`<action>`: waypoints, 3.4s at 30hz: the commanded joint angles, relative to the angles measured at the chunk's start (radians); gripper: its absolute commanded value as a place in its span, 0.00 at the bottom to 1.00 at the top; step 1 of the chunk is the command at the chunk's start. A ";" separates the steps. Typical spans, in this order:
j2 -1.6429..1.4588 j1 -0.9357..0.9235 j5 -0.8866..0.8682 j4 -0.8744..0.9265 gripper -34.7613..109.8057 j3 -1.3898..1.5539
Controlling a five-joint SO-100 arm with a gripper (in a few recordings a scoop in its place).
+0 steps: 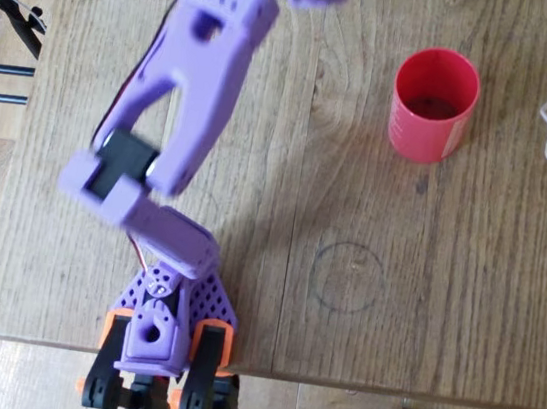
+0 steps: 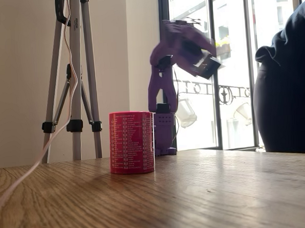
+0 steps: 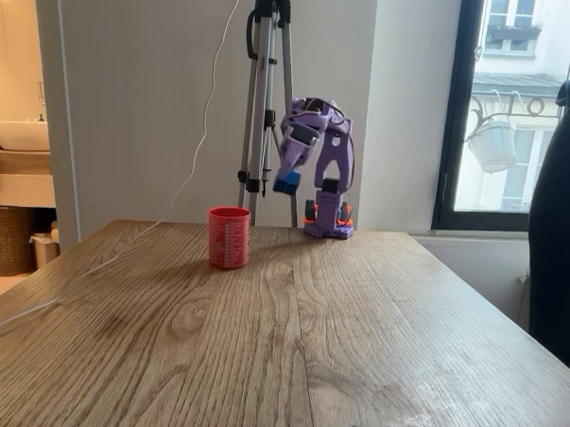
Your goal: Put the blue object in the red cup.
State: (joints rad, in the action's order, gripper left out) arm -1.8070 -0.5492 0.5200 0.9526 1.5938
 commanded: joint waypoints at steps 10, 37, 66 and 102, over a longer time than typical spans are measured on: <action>-0.227 -0.296 -0.020 -0.097 0.24 0.336; -0.206 -0.193 0.052 -0.339 0.24 0.489; 0.043 -0.308 -0.117 -0.244 0.24 0.176; 0.032 -0.290 -0.064 -0.170 0.24 0.167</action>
State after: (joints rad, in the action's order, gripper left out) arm -1.7457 -0.8483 0.4525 0.7946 1.8316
